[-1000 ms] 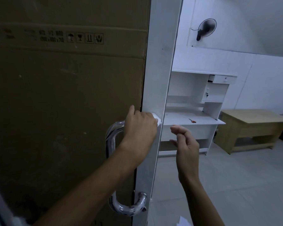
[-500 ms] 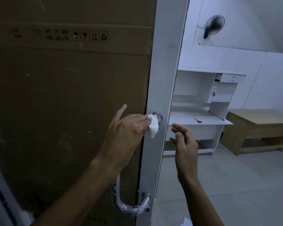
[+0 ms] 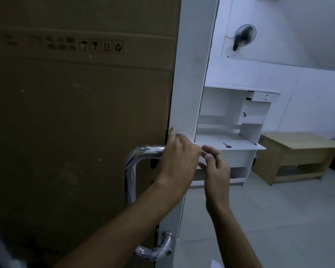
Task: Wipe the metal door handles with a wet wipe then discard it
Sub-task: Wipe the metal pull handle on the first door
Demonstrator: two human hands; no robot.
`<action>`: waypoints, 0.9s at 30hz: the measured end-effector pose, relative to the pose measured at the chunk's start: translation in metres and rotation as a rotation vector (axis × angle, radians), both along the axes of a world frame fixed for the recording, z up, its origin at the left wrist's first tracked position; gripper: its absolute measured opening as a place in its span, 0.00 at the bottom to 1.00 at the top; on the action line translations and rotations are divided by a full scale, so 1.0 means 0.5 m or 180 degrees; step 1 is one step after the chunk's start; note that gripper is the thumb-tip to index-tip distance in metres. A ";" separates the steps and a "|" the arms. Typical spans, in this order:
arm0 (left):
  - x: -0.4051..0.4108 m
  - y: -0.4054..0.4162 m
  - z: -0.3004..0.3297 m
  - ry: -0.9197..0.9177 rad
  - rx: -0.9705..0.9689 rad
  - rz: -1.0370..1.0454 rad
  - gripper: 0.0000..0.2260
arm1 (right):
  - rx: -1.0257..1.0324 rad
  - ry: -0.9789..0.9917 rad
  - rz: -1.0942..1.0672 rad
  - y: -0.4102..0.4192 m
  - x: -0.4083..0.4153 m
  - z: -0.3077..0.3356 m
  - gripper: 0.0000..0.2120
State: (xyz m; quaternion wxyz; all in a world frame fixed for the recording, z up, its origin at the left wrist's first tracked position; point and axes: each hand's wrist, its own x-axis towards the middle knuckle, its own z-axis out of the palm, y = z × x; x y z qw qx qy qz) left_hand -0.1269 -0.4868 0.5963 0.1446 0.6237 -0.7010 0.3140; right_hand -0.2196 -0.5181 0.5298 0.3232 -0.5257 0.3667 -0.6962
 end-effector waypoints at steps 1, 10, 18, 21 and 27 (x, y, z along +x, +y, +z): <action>0.002 -0.001 -0.002 0.0004 -0.0058 -0.0065 0.13 | -0.0008 -0.0017 -0.0005 0.000 -0.003 0.003 0.12; 0.081 0.060 -0.016 0.0581 -0.0226 -0.0953 0.18 | 0.0053 0.0060 0.0077 -0.005 -0.001 -0.003 0.14; 0.089 0.036 0.016 0.1153 -0.0098 -0.0514 0.14 | 0.0011 0.0436 0.0449 -0.010 0.016 -0.011 0.19; 0.056 0.012 0.026 0.0737 0.0047 -0.0340 0.10 | -0.0013 0.0467 0.0526 -0.011 0.011 -0.008 0.19; 0.037 0.015 -0.016 -0.0500 -0.0111 -0.0358 0.13 | 0.0047 0.0289 0.0758 -0.013 -0.010 0.000 0.19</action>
